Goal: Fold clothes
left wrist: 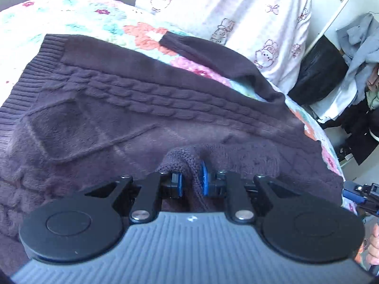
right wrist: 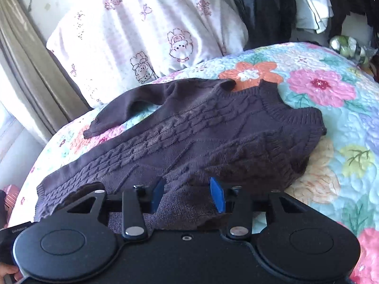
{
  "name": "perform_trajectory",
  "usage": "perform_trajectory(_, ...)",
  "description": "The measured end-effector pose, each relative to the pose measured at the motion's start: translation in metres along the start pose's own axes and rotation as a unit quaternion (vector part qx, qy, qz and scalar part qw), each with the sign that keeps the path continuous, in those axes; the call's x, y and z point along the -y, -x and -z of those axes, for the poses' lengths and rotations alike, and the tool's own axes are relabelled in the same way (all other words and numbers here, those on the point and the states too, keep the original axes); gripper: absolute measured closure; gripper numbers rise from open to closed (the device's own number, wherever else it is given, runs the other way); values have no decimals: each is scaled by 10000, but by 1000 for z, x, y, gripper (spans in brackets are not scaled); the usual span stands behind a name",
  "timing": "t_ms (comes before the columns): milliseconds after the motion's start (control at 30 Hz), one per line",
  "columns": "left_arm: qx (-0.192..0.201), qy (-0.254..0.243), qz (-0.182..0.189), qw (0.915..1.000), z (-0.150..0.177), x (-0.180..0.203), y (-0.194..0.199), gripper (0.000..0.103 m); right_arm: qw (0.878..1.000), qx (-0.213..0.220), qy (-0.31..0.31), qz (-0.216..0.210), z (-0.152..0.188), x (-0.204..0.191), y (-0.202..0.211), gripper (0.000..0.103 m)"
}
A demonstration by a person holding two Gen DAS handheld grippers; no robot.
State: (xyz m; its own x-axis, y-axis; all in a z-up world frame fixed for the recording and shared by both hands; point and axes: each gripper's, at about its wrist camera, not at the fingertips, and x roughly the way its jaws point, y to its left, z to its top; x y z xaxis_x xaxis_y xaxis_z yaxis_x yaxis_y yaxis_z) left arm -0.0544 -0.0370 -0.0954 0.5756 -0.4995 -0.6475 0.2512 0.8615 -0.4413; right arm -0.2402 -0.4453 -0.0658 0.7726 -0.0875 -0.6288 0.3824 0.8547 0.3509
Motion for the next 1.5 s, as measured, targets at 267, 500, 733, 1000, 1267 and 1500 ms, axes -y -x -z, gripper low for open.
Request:
perform_trajectory(267, 455, 961, 574, 9927, -18, -29, 13, 87, 9928, -101, 1114, 429, 52, -20, -2, 46)
perform_trajectory(500, 337, 862, 256, 9954, -28, -38, 5, 83, 9757, -347, 2159, 163, 65, -56, -16, 46)
perform_trajectory(733, 708, 1495, 855, 9825, -36, -56, 14, 83, 9414, -272, 3273, 762, 51, -106, -63, 50)
perform_trajectory(1000, 1720, 1184, 44, 9779, -44, -56, 43, 37, 9678, -257, 1526, 1986, 18, -41, -56, 50)
perform_trajectory(1267, 551, 359, 51, 9978, -35, -29, 21, 37, 9935, -749, 782, 345, 39, -41, -24, 46)
perform_trajectory(1500, 289, 310, -26, 9991, -23, -24, 11, 37, 9817, -978, 1101, 1204, 44, -67, -78, 30)
